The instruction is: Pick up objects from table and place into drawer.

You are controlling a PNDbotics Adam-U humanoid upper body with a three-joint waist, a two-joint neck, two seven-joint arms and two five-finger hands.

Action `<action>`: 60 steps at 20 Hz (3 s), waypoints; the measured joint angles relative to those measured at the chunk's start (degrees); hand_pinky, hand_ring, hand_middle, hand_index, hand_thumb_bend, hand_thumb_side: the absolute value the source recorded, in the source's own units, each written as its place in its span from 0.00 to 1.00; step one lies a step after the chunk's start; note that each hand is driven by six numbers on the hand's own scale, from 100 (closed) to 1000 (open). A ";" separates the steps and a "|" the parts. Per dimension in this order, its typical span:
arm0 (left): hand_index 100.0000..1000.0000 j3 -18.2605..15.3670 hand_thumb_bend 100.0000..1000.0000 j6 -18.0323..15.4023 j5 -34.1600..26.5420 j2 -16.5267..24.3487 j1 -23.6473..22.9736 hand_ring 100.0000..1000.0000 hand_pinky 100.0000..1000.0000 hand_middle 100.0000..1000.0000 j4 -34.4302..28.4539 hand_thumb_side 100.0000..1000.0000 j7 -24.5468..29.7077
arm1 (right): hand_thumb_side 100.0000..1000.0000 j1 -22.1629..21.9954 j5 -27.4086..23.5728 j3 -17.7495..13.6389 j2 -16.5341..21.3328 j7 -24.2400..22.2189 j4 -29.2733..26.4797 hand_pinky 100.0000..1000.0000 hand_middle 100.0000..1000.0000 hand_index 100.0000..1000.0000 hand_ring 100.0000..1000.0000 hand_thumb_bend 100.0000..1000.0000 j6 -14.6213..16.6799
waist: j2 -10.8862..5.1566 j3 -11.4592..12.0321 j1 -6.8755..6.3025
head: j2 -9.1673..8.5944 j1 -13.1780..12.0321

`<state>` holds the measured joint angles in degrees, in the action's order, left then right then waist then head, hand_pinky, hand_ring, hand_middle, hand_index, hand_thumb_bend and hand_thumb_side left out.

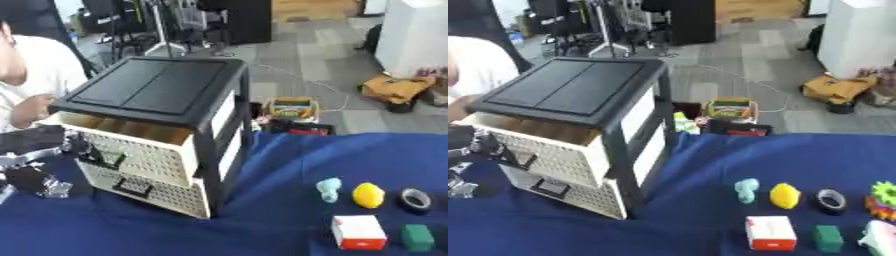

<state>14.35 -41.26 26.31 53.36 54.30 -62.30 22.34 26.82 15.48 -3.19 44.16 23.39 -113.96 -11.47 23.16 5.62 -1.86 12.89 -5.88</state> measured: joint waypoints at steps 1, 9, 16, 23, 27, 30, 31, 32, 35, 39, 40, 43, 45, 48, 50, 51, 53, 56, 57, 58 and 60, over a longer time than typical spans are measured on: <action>0.68 -0.01 0.47 0.39 -0.64 0.00 -0.05 0.00 0.00 0.00 0.05 1.00 0.39 | 0.82 0.03 -0.01 0.00 -0.07 0.06 0.00 0.72 0.47 0.73 0.62 0.00 0.06 | -0.04 -0.01 0.00 | -0.08 0.20; 0.66 -0.34 0.45 1.87 -3.95 -0.02 -0.90 0.00 0.00 0.00 -0.02 1.00 1.87 | 0.82 0.08 -0.03 -0.10 -0.10 0.08 0.00 0.72 0.47 0.73 0.62 0.00 0.08 | -0.06 0.10 0.28 | -0.35 2.76; 0.65 -0.41 0.44 1.63 -4.63 0.02 -1.56 0.00 0.00 0.00 -0.99 1.00 1.64 | 0.82 0.08 -0.03 -0.10 -0.10 0.04 0.00 0.72 0.47 0.73 0.62 0.00 0.10 | 0.02 0.18 0.22 | -0.30 4.02; 0.66 -0.42 0.42 1.34 -4.82 0.04 -1.81 0.00 0.00 0.00 -1.52 1.00 1.35 | 0.82 0.08 -0.03 -0.10 -0.10 -0.13 0.00 0.72 0.47 0.73 0.62 0.00 0.12 | 0.03 0.26 0.12 | 0.19 3.45; 0.66 -0.42 0.41 1.20 -4.83 0.07 -1.81 0.00 0.00 0.00 -1.75 1.00 1.21 | 0.82 0.02 -0.03 -0.10 -0.11 -0.23 0.00 0.72 0.46 0.73 0.62 0.00 0.08 | 0.03 0.27 0.07 | 0.62 2.90; 0.66 -0.50 0.41 1.05 -4.93 0.09 -1.79 0.00 0.00 0.00 -2.06 1.00 1.05 | 0.82 -0.08 -0.03 -0.10 -0.19 -0.33 0.00 0.72 0.46 0.73 0.62 0.00 0.02 | 0.03 0.27 0.07 | 0.65 2.76; 0.66 -0.63 0.41 0.95 -4.95 0.10 -1.78 0.00 0.00 0.00 -2.15 1.00 0.96 | 0.82 -0.08 -0.03 -0.10 -0.25 -0.37 0.00 0.72 0.46 0.73 0.62 0.00 0.03 | 0.03 0.29 0.06 | 0.68 2.76; 0.65 -0.75 0.41 0.81 -4.95 0.11 -1.78 0.00 0.00 0.00 -2.30 1.00 0.82 | 0.82 -0.09 -0.03 -0.10 -0.35 -0.41 0.00 0.72 0.46 0.73 0.62 0.00 0.06 | 0.03 0.32 0.05 | 0.70 2.76; 0.65 -0.79 0.41 0.32 -4.62 0.37 -1.99 0.00 0.00 0.00 -2.93 1.00 0.33 | 0.82 -0.09 -0.03 -0.10 -0.51 -0.43 0.00 0.72 0.46 0.73 0.62 0.00 0.07 | 0.03 0.38 0.04 | 0.92 2.77; 0.64 -0.79 0.39 -0.25 -4.36 1.08 -2.87 0.00 0.00 0.00 -4.14 1.00 -0.24 | 0.82 -0.10 -0.03 -0.10 -0.52 -0.43 0.00 0.72 0.46 0.73 0.62 0.00 0.07 | 0.03 0.47 0.02 | 1.13 2.79; 0.63 -0.79 0.39 -0.36 -4.37 1.12 -3.04 0.00 0.00 0.00 -4.35 1.00 -0.35 | 0.82 -0.11 -0.03 -0.10 -0.52 -0.43 0.00 0.72 0.46 0.73 0.62 0.00 0.07 | 0.03 0.54 0.03 | 1.13 2.79; 0.62 -0.79 0.38 -0.60 -4.72 1.53 -3.52 0.00 0.00 0.00 -5.05 1.00 -0.59 | 0.82 -0.12 -0.03 -0.10 -0.54 -0.44 0.00 0.72 0.46 0.73 0.62 0.00 0.06 | 0.03 0.64 0.10 | 1.14 2.79; 0.61 -0.79 0.38 -0.71 -5.03 1.68 -3.84 0.00 0.00 0.00 -5.52 1.00 -0.70 | 0.82 -0.13 -0.03 -0.10 -0.54 -0.44 0.00 0.72 0.46 0.73 0.62 0.00 0.06 | 0.03 0.70 0.11 | 1.14 2.79; 0.59 -0.78 0.38 -0.80 -5.26 2.05 -4.11 0.00 0.00 0.00 -6.04 1.00 -0.79 | 0.82 -0.14 -0.03 -0.10 -0.56 -0.44 0.00 0.72 0.46 0.73 0.62 0.00 0.06 | 0.02 0.74 0.11 | 1.14 2.79; 0.59 -0.78 0.38 -0.80 -5.25 2.09 -4.34 0.00 0.00 0.00 -6.31 1.00 -0.79 | 0.82 -0.15 -0.03 -0.10 -0.63 -0.44 0.00 0.72 0.46 0.73 0.62 0.00 0.06 | 0.01 0.77 0.11 | 1.14 2.77; 0.59 -0.78 0.38 -0.80 -5.15 2.10 -4.35 0.00 0.00 0.00 -6.32 1.00 -0.79 | 0.82 -0.16 -0.03 -0.10 -0.70 -0.44 0.00 0.72 0.46 0.73 0.62 0.00 0.06 | 0.01 0.77 0.10 | 1.14 2.77; 0.59 -0.78 0.38 -0.86 -4.78 2.11 -4.42 0.00 0.00 0.00 -6.33 1.00 -0.86 | 0.82 -0.20 -0.03 -0.10 -0.84 -0.44 0.00 0.72 0.46 0.73 0.62 0.00 0.06 | 0.00 0.77 0.09 | 1.14 2.77; 0.58 -0.78 0.37 -1.17 -4.10 2.22 -4.89 0.00 0.00 0.00 -6.62 1.00 -1.17 | 0.82 -0.21 -0.03 -0.12 -1.02 -0.43 0.00 0.72 0.46 0.73 0.62 0.00 0.07 | -0.03 0.80 0.09 | 1.15 2.77; 0.58 -0.78 0.37 -1.29 -4.01 2.42 -5.10 0.00 0.00 0.00 -6.79 1.00 -1.28 | 0.82 -0.21 -0.03 -0.13 -1.02 -0.42 0.00 0.72 0.46 0.73 0.62 0.00 0.07 | -0.06 0.85 0.10 | 1.16 2.77; 0.58 -0.78 0.37 -1.43 -3.89 2.63 -5.39 0.00 0.00 0.00 -7.06 1.00 -1.43 | 0.82 -0.21 -0.03 -0.13 -1.02 -0.42 0.00 0.72 0.46 0.73 0.62 0.00 0.08 | -0.09 0.88 0.11 | 1.16 2.77; 0.58 -0.77 0.37 -1.68 -3.63 2.91 -5.93 0.00 0.00 0.00 -7.59 1.00 -1.67 | 0.82 -0.21 -0.03 -0.13 -1.02 -0.41 0.00 0.72 0.46 0.73 0.62 0.00 0.09 | -0.11 1.03 0.12 | 1.17 2.76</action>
<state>13.57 -42.94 22.68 56.28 48.37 -69.90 20.67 26.61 15.46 -3.32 43.14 22.98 -113.96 -11.38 23.05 6.65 -1.74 14.06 -3.12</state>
